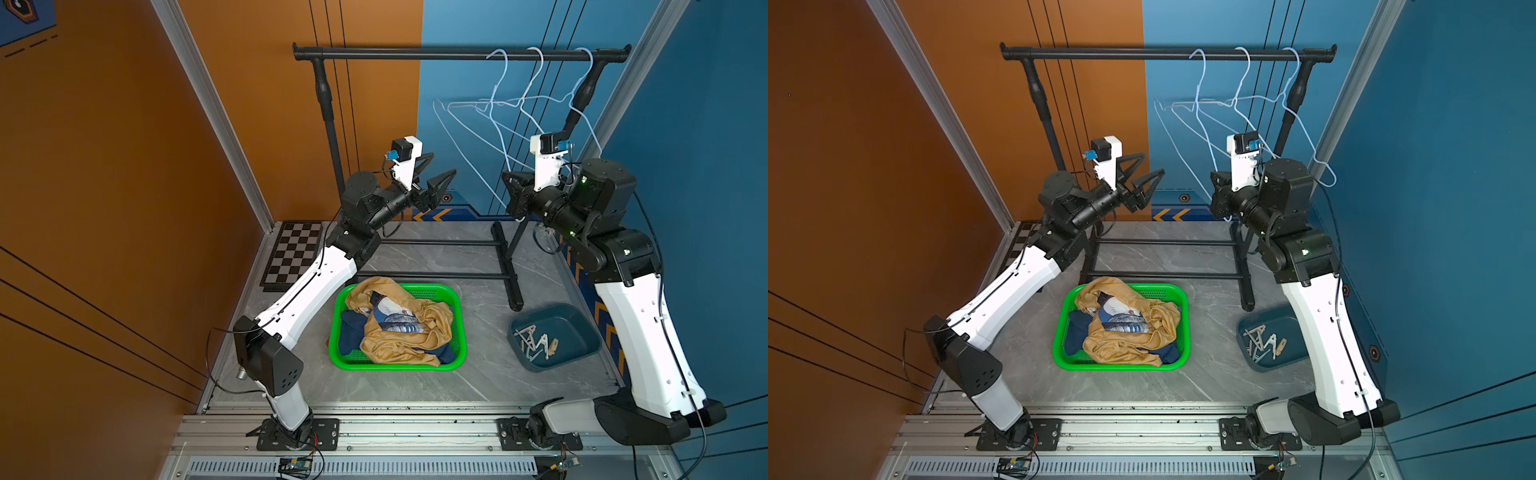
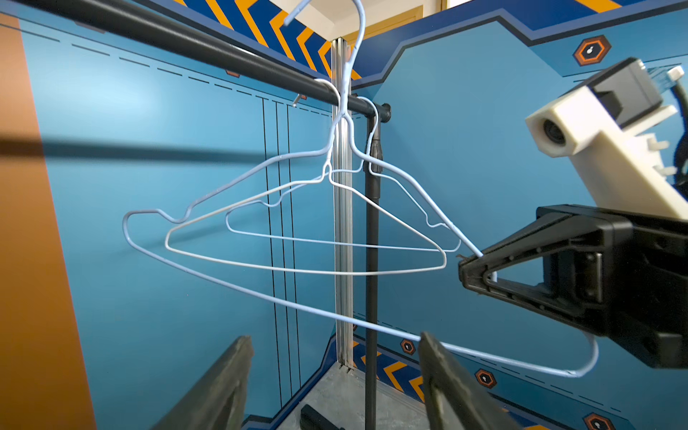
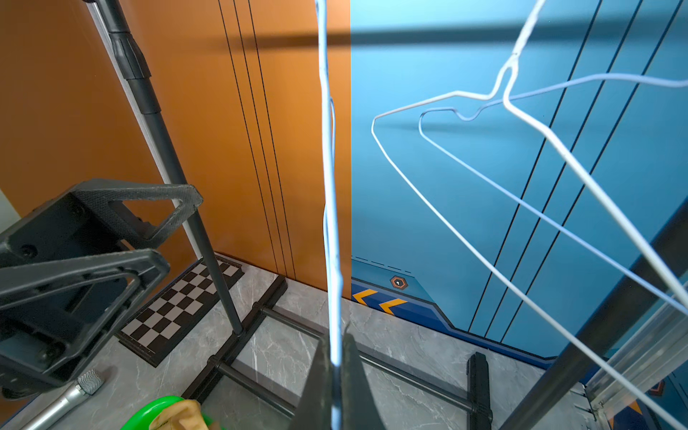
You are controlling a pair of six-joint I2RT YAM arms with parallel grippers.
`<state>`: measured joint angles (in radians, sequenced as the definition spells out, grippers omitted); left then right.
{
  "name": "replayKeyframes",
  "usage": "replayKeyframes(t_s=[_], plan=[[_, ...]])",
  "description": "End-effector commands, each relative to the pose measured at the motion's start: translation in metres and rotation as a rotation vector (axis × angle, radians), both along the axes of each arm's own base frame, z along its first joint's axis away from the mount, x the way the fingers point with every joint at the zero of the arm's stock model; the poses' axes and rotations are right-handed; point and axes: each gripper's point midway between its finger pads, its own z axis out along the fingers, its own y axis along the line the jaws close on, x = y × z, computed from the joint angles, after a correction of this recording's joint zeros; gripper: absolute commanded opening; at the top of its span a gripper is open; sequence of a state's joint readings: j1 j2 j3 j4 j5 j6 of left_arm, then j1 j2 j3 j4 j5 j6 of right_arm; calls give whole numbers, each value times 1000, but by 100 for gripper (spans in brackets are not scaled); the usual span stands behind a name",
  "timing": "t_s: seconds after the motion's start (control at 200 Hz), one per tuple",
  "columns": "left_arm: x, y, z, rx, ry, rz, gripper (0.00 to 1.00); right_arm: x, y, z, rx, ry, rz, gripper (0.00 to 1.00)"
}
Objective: Remove the clothespins securing t-shirts to the hanger
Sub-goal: Place the hanger on the clothes rail.
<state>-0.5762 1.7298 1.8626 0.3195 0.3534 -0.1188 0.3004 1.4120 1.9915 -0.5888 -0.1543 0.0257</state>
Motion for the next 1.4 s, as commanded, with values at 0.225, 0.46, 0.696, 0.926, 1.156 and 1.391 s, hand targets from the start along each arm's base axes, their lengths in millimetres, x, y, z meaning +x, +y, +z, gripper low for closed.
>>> replayKeyframes(t_s=[0.225,0.46,0.696,0.926,1.156,1.391], plan=[[9,4,39,-74,-71,-30,73,24,3,28,64,-64,16,0],[21,5,50,-100,-96,-32,73,48,0,21,94,-32,8,0],[31,7,47,-100,-92,-22,73,64,1,0,124,50,48,0],[32,8,46,-98,-91,-22,74,55,5,-6,109,68,71,2],[30,13,51,-100,-103,-15,74,42,-3,-2,91,63,52,38],[19,23,51,-88,-110,7,74,22,-16,2,73,47,14,49]])
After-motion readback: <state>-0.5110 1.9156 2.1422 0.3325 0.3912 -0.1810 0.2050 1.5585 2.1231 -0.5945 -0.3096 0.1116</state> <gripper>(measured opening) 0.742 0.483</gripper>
